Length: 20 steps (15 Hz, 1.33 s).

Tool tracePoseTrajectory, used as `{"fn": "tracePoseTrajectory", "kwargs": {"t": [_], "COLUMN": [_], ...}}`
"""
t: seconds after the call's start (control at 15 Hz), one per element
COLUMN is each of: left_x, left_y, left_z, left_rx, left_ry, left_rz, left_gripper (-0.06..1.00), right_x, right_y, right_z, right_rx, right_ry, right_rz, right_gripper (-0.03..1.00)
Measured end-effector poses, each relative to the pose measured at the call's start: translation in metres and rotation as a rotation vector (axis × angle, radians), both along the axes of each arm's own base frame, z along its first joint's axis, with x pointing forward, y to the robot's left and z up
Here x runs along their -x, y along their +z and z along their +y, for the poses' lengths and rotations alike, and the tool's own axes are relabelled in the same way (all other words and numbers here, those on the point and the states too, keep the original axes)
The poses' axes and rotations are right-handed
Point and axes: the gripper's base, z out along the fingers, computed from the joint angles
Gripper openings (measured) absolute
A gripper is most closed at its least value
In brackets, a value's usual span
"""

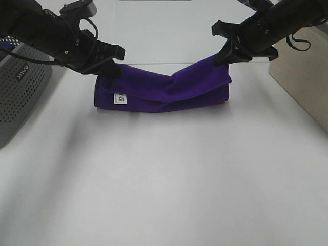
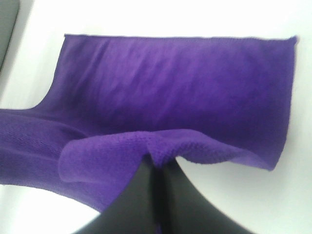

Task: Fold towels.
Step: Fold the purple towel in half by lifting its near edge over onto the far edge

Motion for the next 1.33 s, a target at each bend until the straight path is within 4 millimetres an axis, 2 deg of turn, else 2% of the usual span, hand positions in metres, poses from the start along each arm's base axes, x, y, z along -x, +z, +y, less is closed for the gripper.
{"fn": "tracePoseTrajectory", "kwargs": {"t": [0.27, 0.4, 0.73, 1.0, 1.07, 1.13, 1.2, 1.33], "left_x": [-0.026, -0.043, -0.078, -0.083, -0.083, -0.083, -0.083, -0.082], "left_y": [-0.016, -0.024, -0.052, -0.061, -0.062, -0.062, -0.062, -0.064], "left_z": [0.014, 0.012, 0.003, 0.000, 0.000, 0.000, 0.001, 0.002], "left_rx": [-0.041, -0.045, -0.039, -0.037, -0.040, -0.049, -0.059, -0.090], "left_ry": [0.114, 0.120, 0.110, 0.097, 0.093, 0.088, 0.080, 0.066], "left_rz": [-0.085, -0.107, -0.113, -0.098, -0.096, -0.099, -0.102, -0.101], "left_gripper": [0.00, 0.00, 0.00, 0.02, 0.06, 0.14, 0.25, 0.59], "right_x": [-0.046, -0.059, -0.075, -0.082, -0.082, -0.082, -0.082, -0.080], "right_y": [-0.011, -0.024, -0.062, -0.074, -0.075, -0.074, -0.075, -0.076], "right_z": [0.003, 0.003, 0.000, 0.000, 0.001, 0.001, 0.000, -0.001], "right_rx": [0.035, 0.047, 0.113, 0.117, 0.117, 0.118, 0.121, 0.149], "right_ry": [-0.025, -0.045, -0.068, -0.069, -0.068, -0.068, -0.064, -0.051], "right_rz": [-0.045, -0.035, 0.011, 0.016, 0.019, 0.017, 0.020, 0.045], "right_gripper": [0.01, 0.01, 0.01, 0.02, 0.04, 0.10, 0.21, 0.51]}}
